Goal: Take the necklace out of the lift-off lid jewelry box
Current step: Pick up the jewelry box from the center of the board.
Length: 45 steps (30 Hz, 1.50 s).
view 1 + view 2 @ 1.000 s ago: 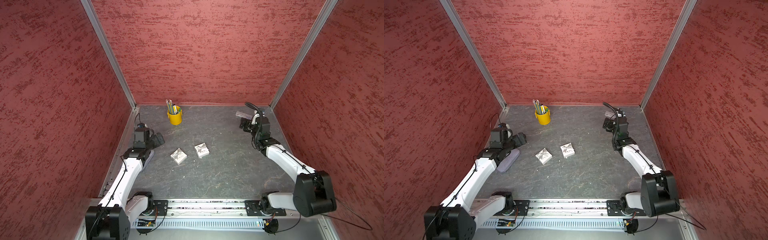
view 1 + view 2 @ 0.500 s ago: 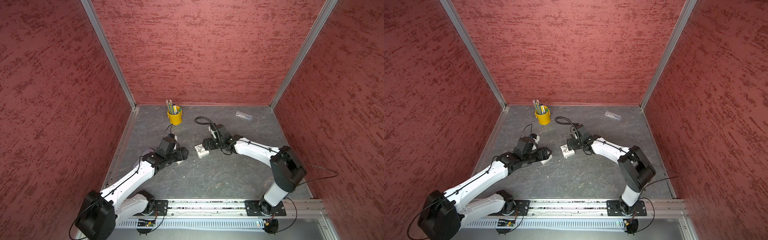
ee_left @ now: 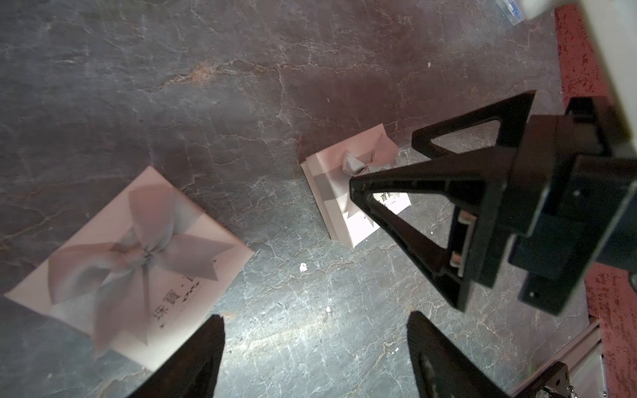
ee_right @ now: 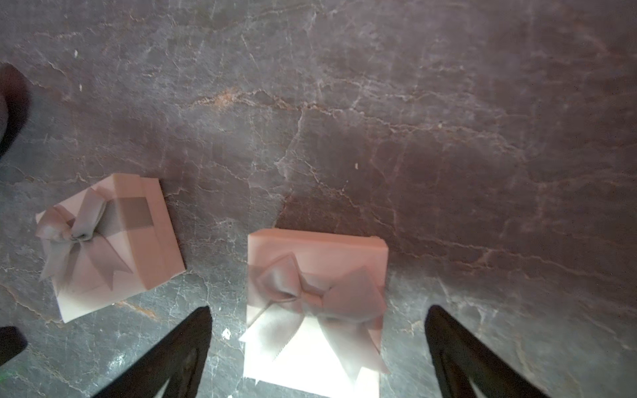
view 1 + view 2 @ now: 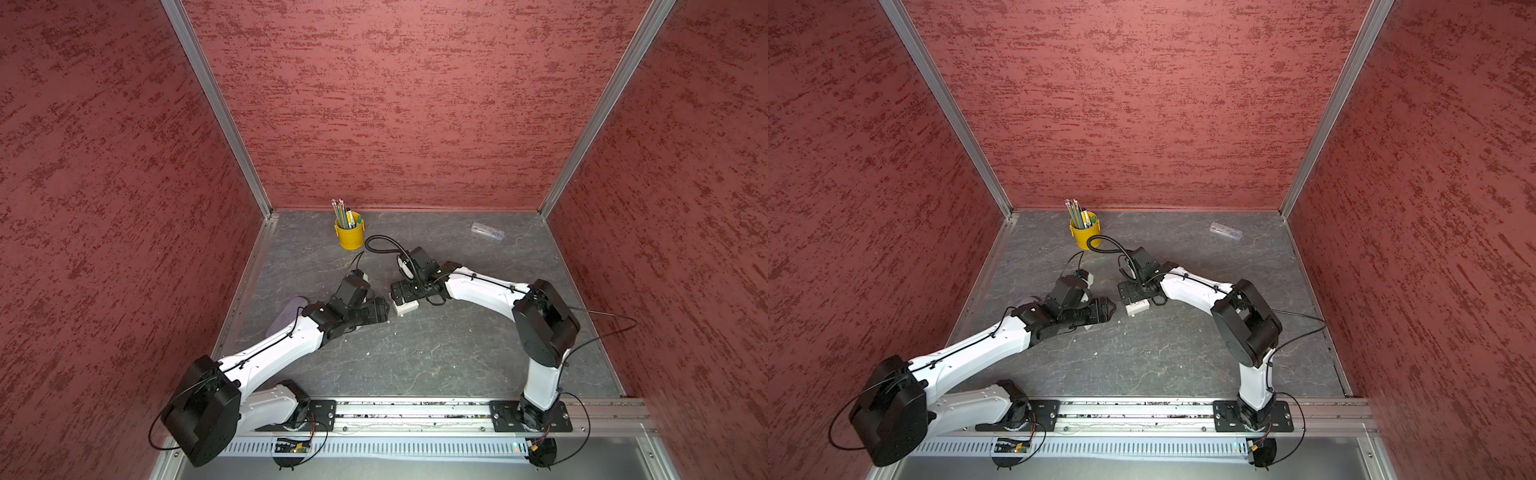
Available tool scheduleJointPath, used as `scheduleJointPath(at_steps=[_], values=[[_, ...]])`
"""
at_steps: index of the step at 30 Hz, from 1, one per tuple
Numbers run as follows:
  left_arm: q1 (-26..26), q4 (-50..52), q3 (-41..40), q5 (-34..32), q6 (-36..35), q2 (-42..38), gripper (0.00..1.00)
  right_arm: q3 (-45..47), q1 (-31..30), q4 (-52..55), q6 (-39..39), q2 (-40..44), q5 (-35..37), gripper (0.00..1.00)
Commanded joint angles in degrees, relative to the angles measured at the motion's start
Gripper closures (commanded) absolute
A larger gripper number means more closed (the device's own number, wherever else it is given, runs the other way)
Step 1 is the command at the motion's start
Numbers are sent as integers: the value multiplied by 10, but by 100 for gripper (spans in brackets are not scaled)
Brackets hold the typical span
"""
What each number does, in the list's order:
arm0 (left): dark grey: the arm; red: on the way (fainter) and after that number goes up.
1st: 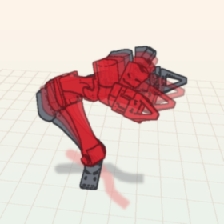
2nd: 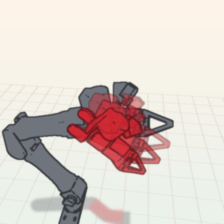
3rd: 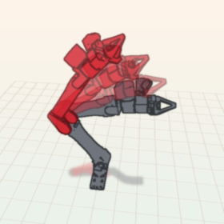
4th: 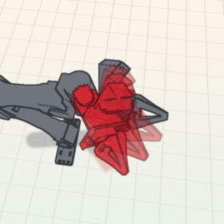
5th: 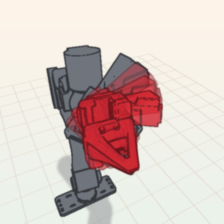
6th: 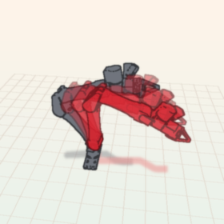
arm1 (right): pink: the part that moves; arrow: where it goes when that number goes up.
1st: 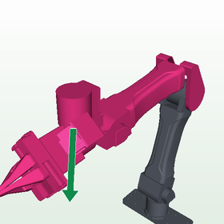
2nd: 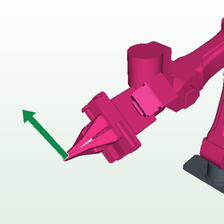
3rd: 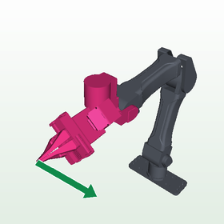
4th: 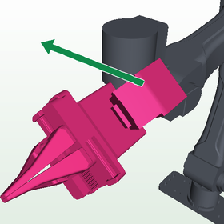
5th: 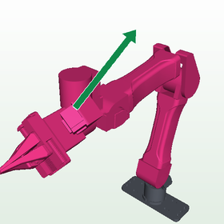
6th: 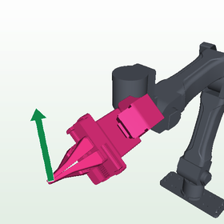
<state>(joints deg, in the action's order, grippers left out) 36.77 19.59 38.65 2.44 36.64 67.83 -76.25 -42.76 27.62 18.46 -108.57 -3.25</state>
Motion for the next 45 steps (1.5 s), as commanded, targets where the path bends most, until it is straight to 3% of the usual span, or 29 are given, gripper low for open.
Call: scheduleJointPath(at_steps=[1, 8, 21, 33, 40, 45], values=[[3, 5, 6, -17, 0, -9, 16, -23, -15, 26, -10, -19, 14, 1], [3, 17, 4, -27, -2, -17, 15, -46, -26, 44, -18, -48, 31, 1], [3, -5, -10, -15, -51, -26, 12, -49, -26, 58, -19, -47, 68, 17], [12, -96, -81, -29, -239, -121, 10, -41, -26, 62, -20, -2, 77, 24], [13, -174, -152, 0, -369, -196, 11, -37, -25, 72, -21, 14, 75, 32], [18, -225, -176, 30, -421, -214, 7, -49, -25, 98, -25, 28, 78, 29]])
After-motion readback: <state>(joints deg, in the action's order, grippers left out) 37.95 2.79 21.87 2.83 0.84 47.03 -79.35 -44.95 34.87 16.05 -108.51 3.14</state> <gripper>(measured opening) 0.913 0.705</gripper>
